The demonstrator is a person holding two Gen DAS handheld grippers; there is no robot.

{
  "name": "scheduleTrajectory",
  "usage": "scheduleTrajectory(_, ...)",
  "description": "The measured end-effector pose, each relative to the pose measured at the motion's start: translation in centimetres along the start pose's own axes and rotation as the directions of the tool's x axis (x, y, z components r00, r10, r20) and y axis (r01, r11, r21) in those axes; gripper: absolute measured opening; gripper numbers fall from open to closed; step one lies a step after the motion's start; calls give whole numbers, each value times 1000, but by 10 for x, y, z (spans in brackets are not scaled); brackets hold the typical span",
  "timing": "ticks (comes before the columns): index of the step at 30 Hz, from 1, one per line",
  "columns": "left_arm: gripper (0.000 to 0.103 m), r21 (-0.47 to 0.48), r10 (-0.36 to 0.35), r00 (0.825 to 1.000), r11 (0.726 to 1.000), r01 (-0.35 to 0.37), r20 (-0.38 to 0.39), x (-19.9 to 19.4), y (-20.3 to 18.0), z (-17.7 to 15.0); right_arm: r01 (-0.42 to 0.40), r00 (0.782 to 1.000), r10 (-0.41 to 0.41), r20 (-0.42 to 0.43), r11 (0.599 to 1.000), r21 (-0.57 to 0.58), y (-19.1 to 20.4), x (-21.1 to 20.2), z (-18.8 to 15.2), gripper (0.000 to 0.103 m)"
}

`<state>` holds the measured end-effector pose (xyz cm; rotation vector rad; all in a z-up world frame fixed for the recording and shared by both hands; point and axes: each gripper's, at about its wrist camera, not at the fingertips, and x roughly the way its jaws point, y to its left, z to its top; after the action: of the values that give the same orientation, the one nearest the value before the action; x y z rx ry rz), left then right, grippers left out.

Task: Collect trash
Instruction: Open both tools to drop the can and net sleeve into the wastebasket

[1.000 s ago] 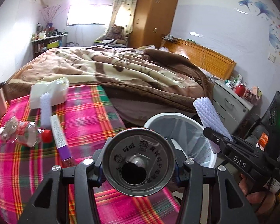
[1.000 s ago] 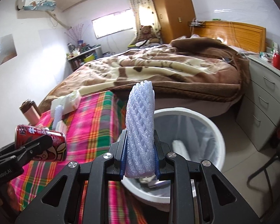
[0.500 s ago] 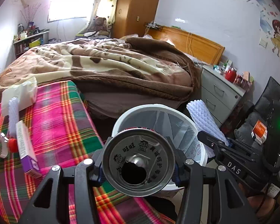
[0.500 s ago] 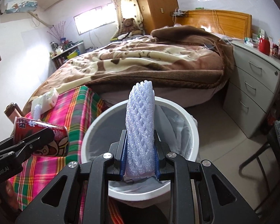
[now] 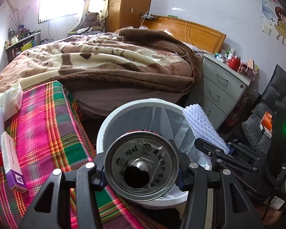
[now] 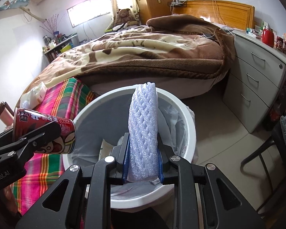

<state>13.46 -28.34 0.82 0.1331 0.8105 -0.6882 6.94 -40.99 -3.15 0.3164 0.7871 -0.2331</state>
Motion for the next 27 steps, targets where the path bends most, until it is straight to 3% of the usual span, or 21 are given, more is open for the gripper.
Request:
scheduleTrajectory(6, 55, -16, -19, 1000, 1000, 19, -16, 10, 1, 1, 4, 1000, -4, -25, 1000, 1, -2, 6, 0, 25)
scheduleTrajectory(8, 60, -20, -28, 1000, 999, 27, -15, 10, 2, 2, 5, 1000, -5, -27, 1000, -5, -2, 6, 0, 26)
scheduleTrajectory(10, 74, -21, -35, 999, 999, 34, -2, 8, 2, 3, 10, 999, -10, -35, 1000, -13, -1, 8, 1, 27)
scheduleTrajectory(12, 75, -25, -43, 999, 999, 43, 10, 5, 3, 4, 19, 999, -20, -36, 1000, -15, -1, 8, 1, 30)
scheduleTrajectory(16, 76, -35, -30, 999, 999, 30, 13, 1, 7, 3, 11, 1000, -11, -29, 1000, -3, -1, 6, 2, 52)
scheduleTrajectory(27, 77, -62, -21, 999, 998, 23, 44, -20, 27, -2, 12, 1000, -12, -2, 1000, -13, 13, -1, 4, 52)
